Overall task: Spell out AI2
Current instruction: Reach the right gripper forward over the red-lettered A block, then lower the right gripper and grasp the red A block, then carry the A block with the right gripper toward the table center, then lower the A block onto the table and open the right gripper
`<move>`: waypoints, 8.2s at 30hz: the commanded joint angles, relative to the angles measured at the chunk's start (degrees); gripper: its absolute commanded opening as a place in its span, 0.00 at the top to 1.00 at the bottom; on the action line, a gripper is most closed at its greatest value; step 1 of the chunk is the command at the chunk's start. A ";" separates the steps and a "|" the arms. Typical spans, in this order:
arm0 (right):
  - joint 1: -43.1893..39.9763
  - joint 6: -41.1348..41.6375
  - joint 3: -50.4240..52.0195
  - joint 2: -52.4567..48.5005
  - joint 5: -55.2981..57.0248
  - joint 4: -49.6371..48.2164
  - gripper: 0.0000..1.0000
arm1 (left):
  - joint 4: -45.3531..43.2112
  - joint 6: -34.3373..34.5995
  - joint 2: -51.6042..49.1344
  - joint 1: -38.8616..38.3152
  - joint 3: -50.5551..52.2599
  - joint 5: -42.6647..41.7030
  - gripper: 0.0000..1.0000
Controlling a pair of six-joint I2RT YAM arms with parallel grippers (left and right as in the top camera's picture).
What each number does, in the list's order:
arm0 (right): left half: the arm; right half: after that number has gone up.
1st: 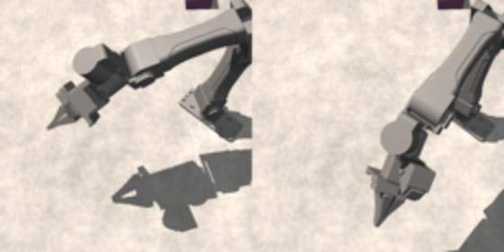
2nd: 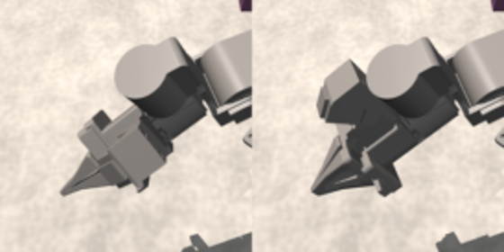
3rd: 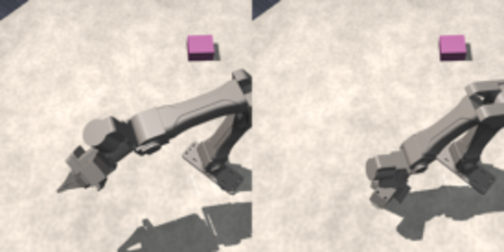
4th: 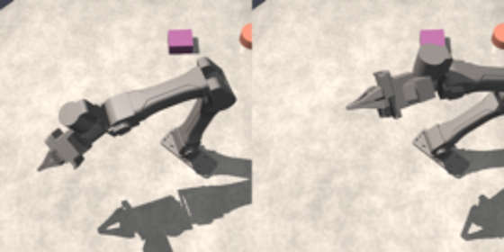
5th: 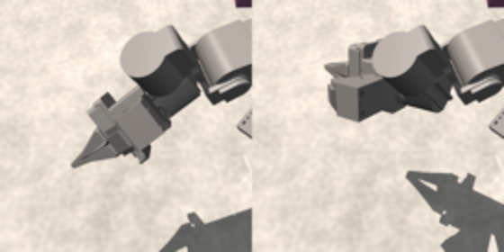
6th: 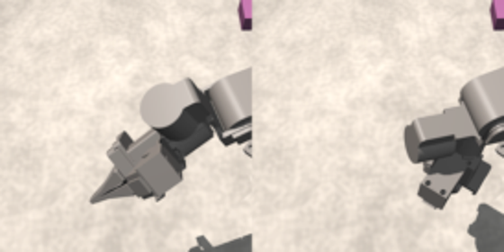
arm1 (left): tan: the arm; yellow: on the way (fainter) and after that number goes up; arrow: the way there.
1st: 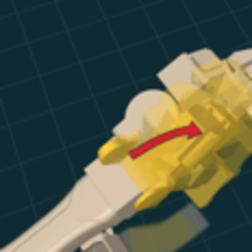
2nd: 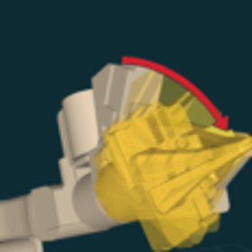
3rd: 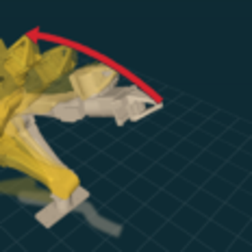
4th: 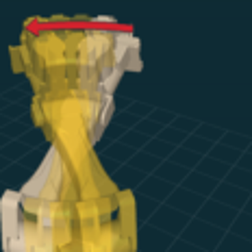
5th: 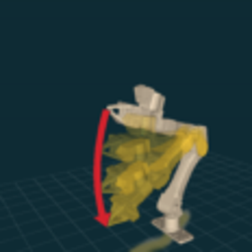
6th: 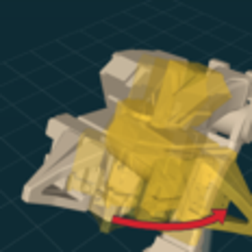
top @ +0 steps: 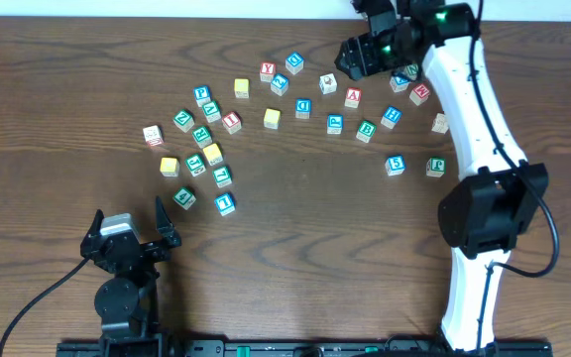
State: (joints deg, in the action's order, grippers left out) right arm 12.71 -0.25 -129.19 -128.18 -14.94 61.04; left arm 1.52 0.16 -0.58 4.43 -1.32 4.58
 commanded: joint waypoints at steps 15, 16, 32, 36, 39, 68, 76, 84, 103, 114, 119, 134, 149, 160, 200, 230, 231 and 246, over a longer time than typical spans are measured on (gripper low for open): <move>4.83 29.18 -1.09 -12.59 23.67 -0.09 0.36 | 2.27 -0.13 0.39 0.26 1.09 0.44 0.02; 4.79 29.20 -1.09 -12.63 23.67 -0.33 0.38 | 2.27 -0.13 0.39 0.26 1.09 0.44 0.03; 4.96 28.89 -0.44 -15.41 24.06 -4.81 0.43 | 2.27 -0.13 0.39 0.26 1.09 0.44 0.02; 4.96 28.41 1.57 -15.41 24.09 -6.62 0.44 | 2.27 -0.13 0.39 0.26 1.09 0.44 0.02; 4.94 28.30 2.56 -15.41 24.11 -7.28 0.44 | 2.27 -0.13 0.39 0.26 1.09 0.44 0.03; 4.48 20.72 6.93 -15.39 24.50 -13.05 0.72 | 2.27 -0.13 0.39 0.26 1.09 0.44 0.02; 4.48 18.34 6.49 -12.83 24.48 -12.74 0.72 | 2.27 -0.13 0.39 0.26 1.09 0.44 0.02; 4.68 17.90 6.49 -7.78 24.30 -10.14 0.78 | 2.27 -0.13 0.39 0.26 1.09 0.44 0.02; 11.85 15.85 6.51 -4.04 8.90 1.09 0.78 | 2.27 -0.13 0.39 0.26 1.09 0.44 0.02; 18.36 17.68 8.37 -4.13 8.76 5.55 0.78 | 2.27 -0.13 0.39 0.26 1.09 0.44 0.02; 21.55 20.50 12.33 -4.13 8.98 2.25 0.79 | 2.27 -0.13 0.39 0.26 1.09 0.44 0.02; 29.07 25.57 19.26 -4.13 17.20 -4.63 0.74 | 2.27 -0.13 0.39 0.26 1.09 0.44 0.02; 29.44 26.95 18.56 -3.39 18.03 -4.83 0.62 | 2.27 -0.13 0.39 0.26 1.09 0.44 0.02; 25.27 26.36 17.66 2.60 15.17 -0.96 0.62 | 2.27 -0.13 0.39 0.26 1.09 0.44 0.02; 31.52 31.10 31.47 2.14 12.55 -11.58 0.88 | 2.08 -0.13 0.35 0.28 1.09 2.93 0.02; 29.64 31.50 31.47 2.14 17.18 -11.54 0.84 | 2.08 -0.11 0.33 0.28 1.09 2.86 0.02; 29.53 31.47 31.47 2.14 17.18 -11.50 0.84 | 2.08 -0.11 0.26 0.28 1.09 2.86 0.02; 28.20 30.84 31.47 2.14 18.47 -11.54 0.84 | 1.88 -0.13 -3.78 0.28 1.09 2.89 0.02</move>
State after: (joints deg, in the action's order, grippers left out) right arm 41.04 30.57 -97.86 -126.15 2.57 49.60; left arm 1.41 0.16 -4.29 4.43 -1.32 5.52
